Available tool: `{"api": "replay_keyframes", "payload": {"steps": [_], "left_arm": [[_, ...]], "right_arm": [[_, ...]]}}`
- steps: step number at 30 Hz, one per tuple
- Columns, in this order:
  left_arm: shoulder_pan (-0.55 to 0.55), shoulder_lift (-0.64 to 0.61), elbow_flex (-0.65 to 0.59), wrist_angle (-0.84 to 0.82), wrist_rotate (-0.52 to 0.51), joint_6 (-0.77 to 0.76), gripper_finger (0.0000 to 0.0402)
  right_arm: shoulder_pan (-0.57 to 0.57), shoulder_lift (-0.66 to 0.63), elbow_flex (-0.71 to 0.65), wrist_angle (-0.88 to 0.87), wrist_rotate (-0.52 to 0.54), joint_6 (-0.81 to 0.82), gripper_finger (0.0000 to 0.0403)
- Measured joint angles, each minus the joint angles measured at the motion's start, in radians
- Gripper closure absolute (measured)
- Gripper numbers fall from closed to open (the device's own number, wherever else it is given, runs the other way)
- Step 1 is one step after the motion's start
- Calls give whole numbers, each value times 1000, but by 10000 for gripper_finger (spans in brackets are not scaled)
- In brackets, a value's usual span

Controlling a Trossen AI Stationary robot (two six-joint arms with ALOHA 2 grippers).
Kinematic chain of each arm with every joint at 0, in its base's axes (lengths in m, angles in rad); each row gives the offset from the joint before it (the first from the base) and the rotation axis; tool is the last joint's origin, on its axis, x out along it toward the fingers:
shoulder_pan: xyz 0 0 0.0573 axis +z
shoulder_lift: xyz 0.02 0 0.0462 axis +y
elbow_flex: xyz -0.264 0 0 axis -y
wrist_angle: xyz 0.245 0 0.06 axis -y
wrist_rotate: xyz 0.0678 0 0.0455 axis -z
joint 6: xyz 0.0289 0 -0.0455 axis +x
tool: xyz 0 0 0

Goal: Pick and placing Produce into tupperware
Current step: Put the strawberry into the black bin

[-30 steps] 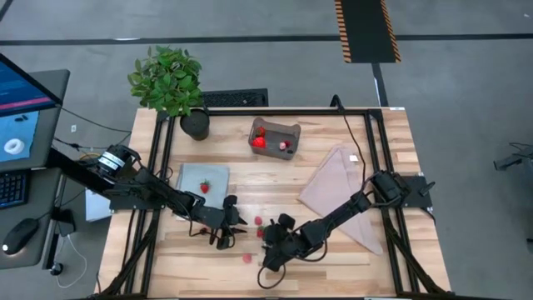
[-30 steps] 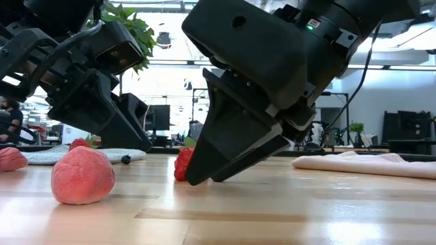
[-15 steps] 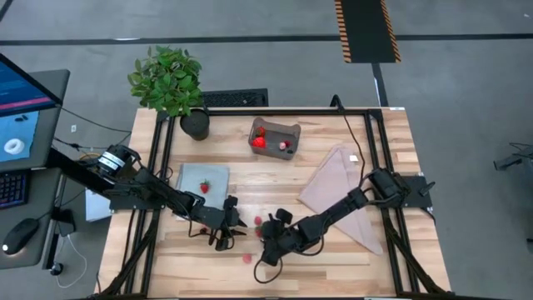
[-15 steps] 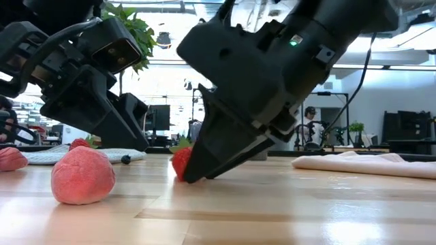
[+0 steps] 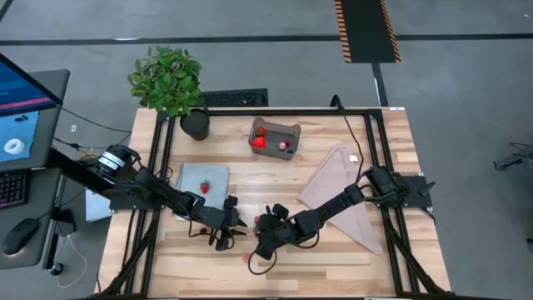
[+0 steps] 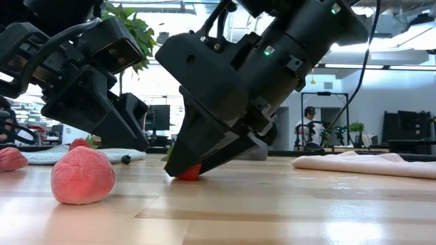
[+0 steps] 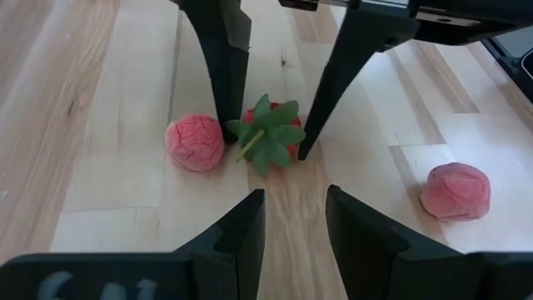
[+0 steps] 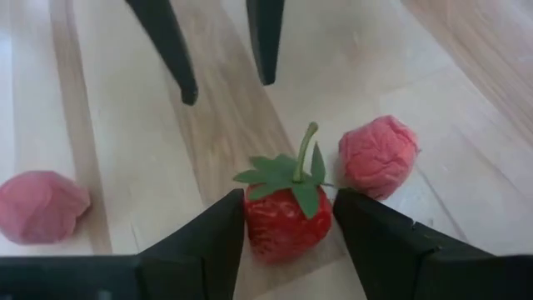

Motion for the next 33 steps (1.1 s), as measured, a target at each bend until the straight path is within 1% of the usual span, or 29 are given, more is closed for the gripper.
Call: {"api": "replay_keyframes", "payload": {"steps": [3, 7, 9, 12, 16, 18, 23, 26, 30, 33], "left_arm": [[0, 0, 0, 0, 0, 0, 285], [0, 0, 0, 0, 0, 0, 285], [0, 0, 0, 0, 0, 0, 285], [0, 0, 0, 0, 0, 1, 285], [0, 0, 0, 0, -2, 1, 285], [0, 0, 0, 0, -17, 1, 285], [0, 0, 0, 0, -23, 1, 285], [0, 0, 0, 0, -23, 1, 285], [0, 0, 0, 0, -23, 1, 285], [0, 0, 0, 7, -23, 1, 285]], "right_arm": [[-1, 0, 0, -2, 1, 2, 212], [-1, 0, 0, -2, 2, 2, 256], [-1, 0, 0, -1, 1, 2, 266], [-1, 0, 0, 0, 1, 2, 263], [-2, 0, 1, 2, 0, 1, 241], [-3, 0, 1, 2, 0, 1, 242], [-9, 0, 1, 3, -5, -14, 266], [-12, -6, 1, 0, -11, -18, 264], [-22, -23, -2, -17, -12, -26, 243], [-37, -49, -3, -28, -2, -47, 245]]}}
